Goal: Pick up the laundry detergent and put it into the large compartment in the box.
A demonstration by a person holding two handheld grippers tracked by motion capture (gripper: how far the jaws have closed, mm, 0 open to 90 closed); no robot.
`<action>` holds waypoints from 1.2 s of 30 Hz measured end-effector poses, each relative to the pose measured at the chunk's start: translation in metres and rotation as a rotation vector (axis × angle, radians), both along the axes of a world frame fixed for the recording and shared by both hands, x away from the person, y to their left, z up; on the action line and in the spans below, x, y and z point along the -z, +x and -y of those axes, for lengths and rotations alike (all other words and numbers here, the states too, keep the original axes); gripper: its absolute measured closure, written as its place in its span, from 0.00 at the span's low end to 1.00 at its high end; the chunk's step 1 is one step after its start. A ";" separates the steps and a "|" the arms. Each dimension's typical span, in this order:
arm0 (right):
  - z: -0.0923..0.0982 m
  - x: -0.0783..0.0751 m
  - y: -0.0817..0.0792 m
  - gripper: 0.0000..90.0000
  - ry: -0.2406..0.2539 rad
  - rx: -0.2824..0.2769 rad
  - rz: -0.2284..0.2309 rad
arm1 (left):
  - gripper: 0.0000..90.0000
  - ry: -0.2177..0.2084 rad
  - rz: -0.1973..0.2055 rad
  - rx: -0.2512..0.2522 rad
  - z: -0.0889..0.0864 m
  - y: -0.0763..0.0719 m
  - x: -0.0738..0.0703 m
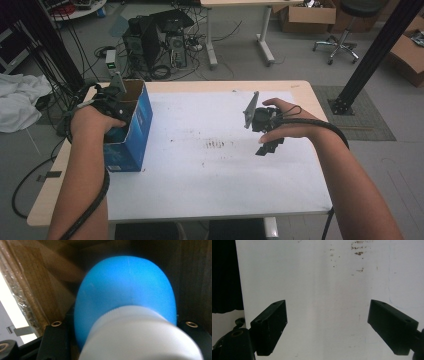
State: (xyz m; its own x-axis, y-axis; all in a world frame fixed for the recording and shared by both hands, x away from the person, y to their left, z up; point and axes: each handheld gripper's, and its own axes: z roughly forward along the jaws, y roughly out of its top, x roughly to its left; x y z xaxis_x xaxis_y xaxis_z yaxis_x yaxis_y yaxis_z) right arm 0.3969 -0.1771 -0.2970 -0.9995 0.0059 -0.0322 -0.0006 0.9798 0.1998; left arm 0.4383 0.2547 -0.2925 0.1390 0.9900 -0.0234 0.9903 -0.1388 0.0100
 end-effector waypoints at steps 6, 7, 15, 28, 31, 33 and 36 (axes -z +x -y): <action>0.001 -0.001 0.000 0.18 -0.005 0.002 0.003 | 0.44 -0.003 0.000 -0.012 -0.001 -0.001 0.000; 0.001 -0.001 0.000 0.18 -0.004 0.002 0.004 | 0.44 -0.002 -0.001 -0.014 -0.001 -0.001 0.000; 0.001 -0.003 -0.001 0.18 -0.003 0.000 0.006 | 0.44 0.001 -0.013 -0.002 0.001 -0.002 0.000; 0.002 -0.003 -0.002 0.18 0.000 -0.003 0.013 | 0.38 0.016 0.005 0.011 0.009 -0.002 -0.012; 0.002 -0.003 -0.001 0.18 0.001 0.000 0.013 | 0.36 0.023 0.013 0.014 0.009 -0.002 -0.014; 0.002 -0.003 -0.001 0.18 0.000 0.000 0.014 | 0.36 0.025 0.016 0.012 0.009 -0.003 -0.016; 0.002 -0.003 0.000 0.18 0.003 -0.001 0.012 | 0.35 0.030 0.019 0.018 0.009 -0.003 -0.019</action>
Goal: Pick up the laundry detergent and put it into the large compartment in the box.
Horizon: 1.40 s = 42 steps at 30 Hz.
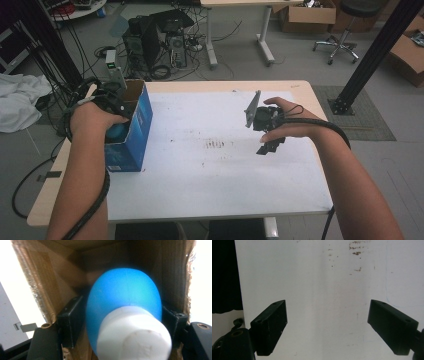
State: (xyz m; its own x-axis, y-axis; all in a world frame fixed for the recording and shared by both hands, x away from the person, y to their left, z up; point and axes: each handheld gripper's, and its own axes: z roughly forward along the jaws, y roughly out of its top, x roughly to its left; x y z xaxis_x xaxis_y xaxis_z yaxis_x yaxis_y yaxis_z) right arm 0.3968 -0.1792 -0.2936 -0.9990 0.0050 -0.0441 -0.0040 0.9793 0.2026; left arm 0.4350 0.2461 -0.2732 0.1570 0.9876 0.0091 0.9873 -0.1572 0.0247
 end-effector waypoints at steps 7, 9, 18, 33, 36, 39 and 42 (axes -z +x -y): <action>0.000 -0.001 -0.001 0.18 0.003 -0.002 0.005 | 0.32 0.001 0.019 -0.004 0.000 -0.001 -0.011; 0.000 -0.001 -0.001 0.18 0.003 -0.004 0.005 | 0.31 0.006 0.025 0.002 0.001 -0.002 -0.015; 0.002 -0.004 -0.002 0.18 0.003 0.000 0.008 | 0.26 0.021 0.046 0.029 0.005 -0.005 -0.031; 0.002 -0.003 -0.003 0.18 -0.001 0.001 0.007 | 0.20 0.023 0.065 0.052 0.003 -0.007 -0.047; 0.002 -0.004 -0.003 0.18 -0.003 -0.001 0.008 | 0.18 0.021 0.080 0.061 0.002 -0.008 -0.051; 0.002 -0.004 -0.003 0.18 -0.008 0.001 0.011 | 0.17 0.017 0.087 0.065 0.001 -0.009 -0.054; 0.001 -0.006 -0.003 0.18 -0.009 0.000 0.012 | 0.14 0.020 0.093 0.076 0.001 -0.009 -0.058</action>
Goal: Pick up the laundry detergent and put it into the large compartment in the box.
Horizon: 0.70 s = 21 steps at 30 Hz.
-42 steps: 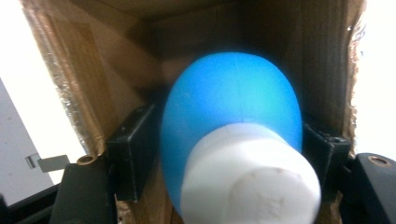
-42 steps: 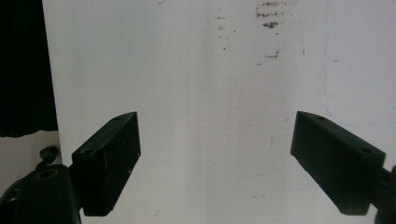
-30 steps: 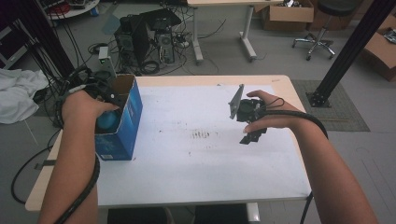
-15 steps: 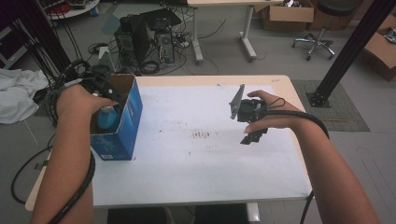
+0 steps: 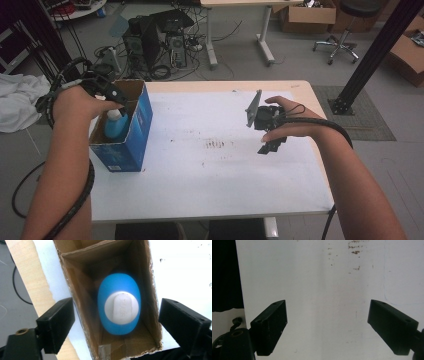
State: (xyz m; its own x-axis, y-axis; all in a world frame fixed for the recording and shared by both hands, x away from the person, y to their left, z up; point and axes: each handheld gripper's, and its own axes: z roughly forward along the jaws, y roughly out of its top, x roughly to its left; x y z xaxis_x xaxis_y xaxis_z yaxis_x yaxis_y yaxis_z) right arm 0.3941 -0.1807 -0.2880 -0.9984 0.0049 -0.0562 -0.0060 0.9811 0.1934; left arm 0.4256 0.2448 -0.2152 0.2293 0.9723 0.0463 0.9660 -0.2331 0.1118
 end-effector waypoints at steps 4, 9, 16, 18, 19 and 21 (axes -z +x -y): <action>0.000 -0.001 0.000 0.18 -0.001 0.001 0.001 | 0.11 0.008 0.007 0.020 0.002 -0.002 -0.006; 0.001 -0.001 0.000 0.18 -0.005 0.001 0.002 | 0.08 -0.002 0.016 0.044 0.003 -0.004 -0.012; 0.001 -0.001 -0.001 0.18 -0.011 0.003 0.004 | 0.06 0.003 0.013 0.062 0.002 -0.005 -0.016; 0.002 -0.001 -0.001 0.18 -0.011 0.004 0.005 | 0.04 0.011 0.011 0.074 0.004 -0.006 -0.017; 0.002 -0.002 -0.001 0.18 -0.011 0.004 0.005 | 0.02 0.018 0.012 0.077 0.005 -0.006 -0.017; 0.002 -0.002 -0.002 0.18 -0.011 0.010 0.004 | 0.01 0.017 0.014 0.096 0.007 -0.007 -0.019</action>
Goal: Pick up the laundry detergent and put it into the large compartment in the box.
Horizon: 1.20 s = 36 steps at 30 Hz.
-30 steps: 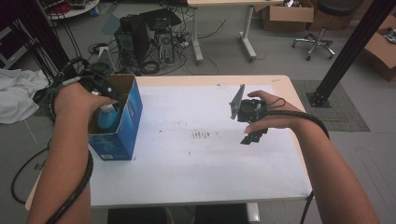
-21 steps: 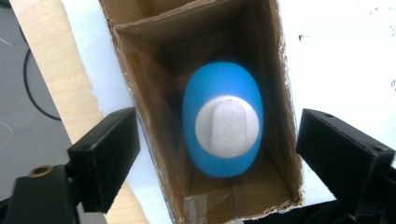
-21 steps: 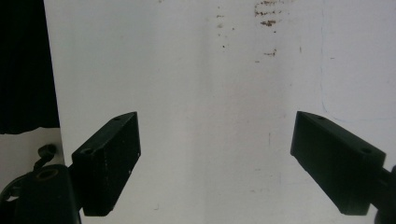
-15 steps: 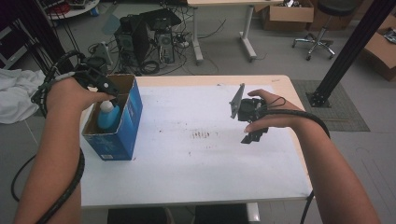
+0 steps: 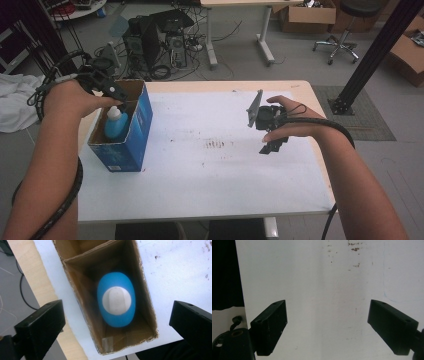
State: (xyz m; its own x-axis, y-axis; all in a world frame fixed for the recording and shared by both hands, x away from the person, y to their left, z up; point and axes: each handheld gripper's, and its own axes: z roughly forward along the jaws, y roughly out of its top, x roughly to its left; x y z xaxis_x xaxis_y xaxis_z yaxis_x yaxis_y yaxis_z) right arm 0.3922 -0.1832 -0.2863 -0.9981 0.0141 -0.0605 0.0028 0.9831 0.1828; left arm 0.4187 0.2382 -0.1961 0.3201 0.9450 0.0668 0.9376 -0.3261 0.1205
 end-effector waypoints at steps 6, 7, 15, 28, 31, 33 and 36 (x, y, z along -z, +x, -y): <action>0.000 -0.002 0.000 0.18 -0.005 0.001 0.003 | 0.00 -0.003 0.013 0.078 0.014 -0.004 -0.004; 0.000 -0.003 0.000 0.18 -0.008 0.000 0.005 | 0.00 -0.006 0.015 0.099 0.018 -0.004 -0.005; -0.003 -0.005 0.000 0.18 -0.014 -0.002 0.001 | 0.00 -0.017 0.014 0.321 0.057 -0.014 -0.012; -0.006 -0.008 0.000 0.18 -0.026 -0.017 0.003 | 0.00 -0.031 -0.018 0.691 0.113 -0.028 -0.012; -0.006 -0.008 0.001 0.18 -0.031 -0.013 0.001 | 0.00 -0.034 -0.030 0.759 0.121 -0.029 -0.010; -0.005 -0.008 0.001 0.18 -0.036 -0.008 -0.003 | 0.00 -0.039 -0.039 0.804 0.125 -0.030 -0.009; -0.006 -0.008 0.003 0.18 -0.041 -0.006 -0.008 | 0.00 -0.037 -0.043 0.891 0.132 -0.032 -0.006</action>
State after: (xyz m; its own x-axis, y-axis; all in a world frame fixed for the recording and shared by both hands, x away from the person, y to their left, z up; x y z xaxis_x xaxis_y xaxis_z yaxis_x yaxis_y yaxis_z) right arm 0.3949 -0.1768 -0.2786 -0.9986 0.0058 -0.0524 -0.0017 0.9898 0.1423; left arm 0.3864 0.1065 -0.1906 0.9383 0.3457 0.0128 0.3420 -0.9325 0.1160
